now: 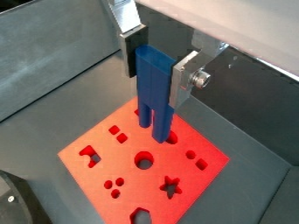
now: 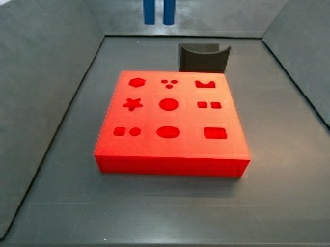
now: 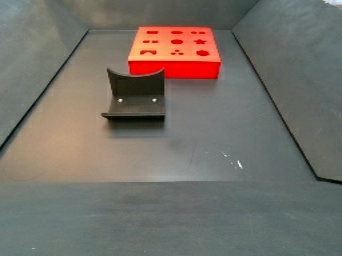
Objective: Insert the square-circle object.
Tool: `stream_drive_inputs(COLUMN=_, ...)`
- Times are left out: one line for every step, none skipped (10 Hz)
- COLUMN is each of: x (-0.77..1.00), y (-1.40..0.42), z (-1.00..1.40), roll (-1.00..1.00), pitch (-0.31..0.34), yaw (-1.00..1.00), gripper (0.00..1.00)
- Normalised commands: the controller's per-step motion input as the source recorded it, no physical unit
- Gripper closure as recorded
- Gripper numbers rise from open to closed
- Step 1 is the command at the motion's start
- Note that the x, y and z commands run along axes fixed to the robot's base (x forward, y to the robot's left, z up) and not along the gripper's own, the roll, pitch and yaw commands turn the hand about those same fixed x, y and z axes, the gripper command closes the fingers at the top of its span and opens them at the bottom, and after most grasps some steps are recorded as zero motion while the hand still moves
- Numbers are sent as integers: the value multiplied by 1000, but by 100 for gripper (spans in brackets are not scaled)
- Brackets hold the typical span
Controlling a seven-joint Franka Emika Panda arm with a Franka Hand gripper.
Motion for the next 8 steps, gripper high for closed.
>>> stream_drive_inputs(x=0, y=34, z=0, roll=0, pitch=3, yaw=0, gripper=100)
stream_drive_inputs(x=0, y=0, z=-34, roll=1, pitch=0, yaw=0, gripper=100)
stream_drive_inputs(x=0, y=0, z=0, roll=0, pitch=4, yaw=0, gripper=100)
stream_drive_inputs(x=-9, y=0, z=-23, roll=59, pitch=0, yaw=0, gripper=100)
stream_drive_inputs(x=14, y=0, z=-3, roll=-11, pitch=0, yaw=0, gripper=100)
stream_drive_inputs(x=49, y=-166, z=-346, roll=-37, pitch=-60, yaw=-40, gripper=100)
stream_drive_inputs(x=217, y=-449, z=-546, roll=0, pitch=-46, yaw=-123, gripper=100)
stream_drive_inputs(x=323, y=-526, z=-680, roll=0, pitch=-120, yaw=-86, gripper=100)
